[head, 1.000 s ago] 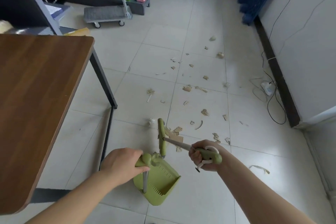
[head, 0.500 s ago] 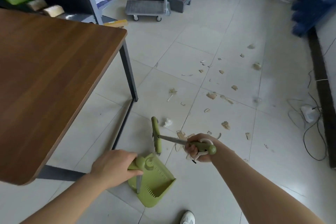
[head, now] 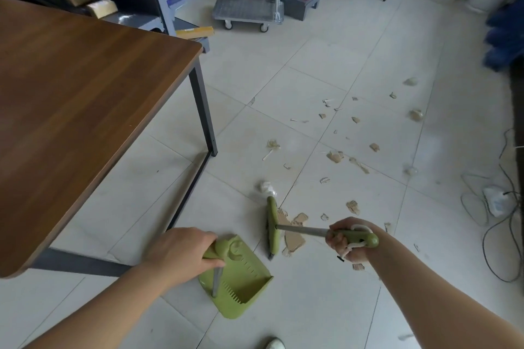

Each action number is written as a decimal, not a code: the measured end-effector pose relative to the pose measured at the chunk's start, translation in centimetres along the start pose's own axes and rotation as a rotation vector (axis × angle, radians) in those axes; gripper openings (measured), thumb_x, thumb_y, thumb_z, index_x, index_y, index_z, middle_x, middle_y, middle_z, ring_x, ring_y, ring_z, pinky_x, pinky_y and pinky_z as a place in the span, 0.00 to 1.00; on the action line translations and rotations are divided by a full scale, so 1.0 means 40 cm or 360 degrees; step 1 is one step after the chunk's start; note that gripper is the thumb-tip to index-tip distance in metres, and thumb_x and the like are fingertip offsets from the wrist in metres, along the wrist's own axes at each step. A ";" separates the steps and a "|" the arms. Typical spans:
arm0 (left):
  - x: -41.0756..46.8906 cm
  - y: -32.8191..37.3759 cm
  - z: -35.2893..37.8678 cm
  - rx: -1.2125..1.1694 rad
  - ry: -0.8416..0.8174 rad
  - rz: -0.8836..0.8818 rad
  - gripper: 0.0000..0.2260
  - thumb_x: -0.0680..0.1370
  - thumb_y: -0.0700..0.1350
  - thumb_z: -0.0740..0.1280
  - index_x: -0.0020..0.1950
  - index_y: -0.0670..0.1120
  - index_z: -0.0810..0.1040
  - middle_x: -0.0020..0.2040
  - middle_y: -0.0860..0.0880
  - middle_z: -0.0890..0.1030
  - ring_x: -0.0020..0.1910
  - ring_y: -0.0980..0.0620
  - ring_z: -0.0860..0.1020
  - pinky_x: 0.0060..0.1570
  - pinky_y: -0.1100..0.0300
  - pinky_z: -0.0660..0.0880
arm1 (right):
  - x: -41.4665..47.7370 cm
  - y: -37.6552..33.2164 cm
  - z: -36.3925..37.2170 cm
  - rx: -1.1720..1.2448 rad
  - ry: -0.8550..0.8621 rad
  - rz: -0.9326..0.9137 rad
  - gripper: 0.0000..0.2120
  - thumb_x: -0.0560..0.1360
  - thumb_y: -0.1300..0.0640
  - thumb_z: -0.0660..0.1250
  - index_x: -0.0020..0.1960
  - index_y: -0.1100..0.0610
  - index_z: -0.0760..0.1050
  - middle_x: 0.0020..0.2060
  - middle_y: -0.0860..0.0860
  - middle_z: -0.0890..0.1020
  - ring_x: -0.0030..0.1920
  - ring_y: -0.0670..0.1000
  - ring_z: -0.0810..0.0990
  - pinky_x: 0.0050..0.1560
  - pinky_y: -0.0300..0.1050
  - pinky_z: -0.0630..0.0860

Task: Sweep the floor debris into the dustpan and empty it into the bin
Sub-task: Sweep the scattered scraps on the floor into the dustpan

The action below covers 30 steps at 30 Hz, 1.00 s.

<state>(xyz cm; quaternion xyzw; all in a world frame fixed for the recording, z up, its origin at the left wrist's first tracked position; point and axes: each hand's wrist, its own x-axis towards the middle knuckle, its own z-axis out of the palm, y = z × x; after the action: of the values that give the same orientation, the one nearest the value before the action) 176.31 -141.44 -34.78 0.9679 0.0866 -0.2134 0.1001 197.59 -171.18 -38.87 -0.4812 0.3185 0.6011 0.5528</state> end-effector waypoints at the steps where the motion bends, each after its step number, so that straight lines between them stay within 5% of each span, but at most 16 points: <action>1: 0.008 0.010 -0.002 -0.0005 0.0007 -0.0004 0.18 0.72 0.70 0.60 0.40 0.56 0.65 0.34 0.55 0.71 0.37 0.54 0.72 0.32 0.59 0.65 | -0.004 -0.006 -0.014 -0.0001 0.0021 -0.0004 0.10 0.79 0.61 0.53 0.42 0.63 0.68 0.22 0.55 0.72 0.15 0.49 0.70 0.14 0.34 0.65; 18: 0.080 0.104 -0.063 -0.0017 0.0070 0.0022 0.18 0.73 0.69 0.62 0.41 0.55 0.66 0.36 0.55 0.71 0.37 0.52 0.71 0.32 0.58 0.62 | -0.066 -0.047 -0.095 -0.0076 0.0096 -0.0144 0.07 0.79 0.62 0.52 0.45 0.62 0.67 0.22 0.55 0.71 0.15 0.49 0.69 0.16 0.32 0.65; 30: 0.131 -0.032 -0.156 -0.0019 0.0070 -0.0018 0.18 0.73 0.69 0.62 0.41 0.55 0.68 0.34 0.56 0.70 0.38 0.53 0.73 0.31 0.59 0.64 | -0.019 -0.178 0.203 -0.0221 -0.0205 -0.0093 0.11 0.80 0.61 0.52 0.41 0.62 0.67 0.21 0.54 0.71 0.15 0.48 0.70 0.14 0.33 0.66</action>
<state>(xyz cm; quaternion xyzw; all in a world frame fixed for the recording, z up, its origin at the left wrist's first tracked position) 183.18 -138.12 -31.68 0.9712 0.0956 -0.1923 0.1029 202.61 -162.70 -34.39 -0.4879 0.2256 0.6350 0.5547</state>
